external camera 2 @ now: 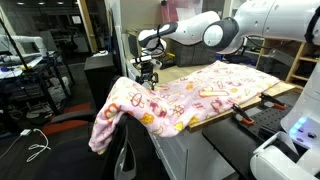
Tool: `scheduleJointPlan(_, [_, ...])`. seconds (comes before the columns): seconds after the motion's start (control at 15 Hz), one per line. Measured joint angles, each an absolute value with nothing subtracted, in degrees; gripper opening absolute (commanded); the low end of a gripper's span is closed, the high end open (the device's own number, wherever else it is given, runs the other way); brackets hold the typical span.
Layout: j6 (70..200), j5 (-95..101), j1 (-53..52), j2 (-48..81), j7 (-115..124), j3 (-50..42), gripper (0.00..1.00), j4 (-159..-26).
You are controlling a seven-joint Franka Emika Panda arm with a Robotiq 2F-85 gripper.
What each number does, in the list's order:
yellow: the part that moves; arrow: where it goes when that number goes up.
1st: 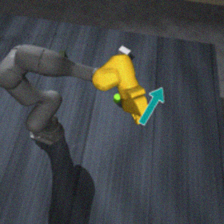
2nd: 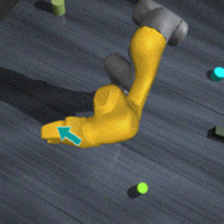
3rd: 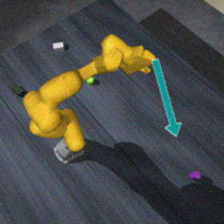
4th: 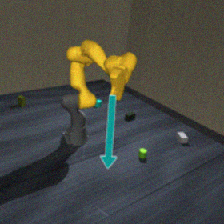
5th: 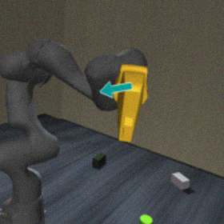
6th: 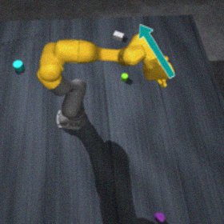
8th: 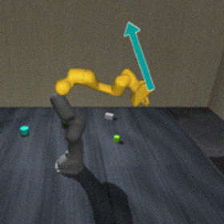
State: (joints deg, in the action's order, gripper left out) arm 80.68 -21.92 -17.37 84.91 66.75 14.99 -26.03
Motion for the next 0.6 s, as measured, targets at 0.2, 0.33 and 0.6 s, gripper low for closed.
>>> scheduleJointPlan(0.2, [80.59, -21.96, -17.85, 84.94, 66.75, 15.07, 1.00, -26.74])
scheduleJointPlan(0.33, [80.06, -21.96, -18.25, 84.94, 66.75, 15.16, 0.74, -26.91])
scheduleJointPlan(0.6, [77.42, -21.96, -18.91, 84.95, 66.73, 15.33, 0.44, -26.94])
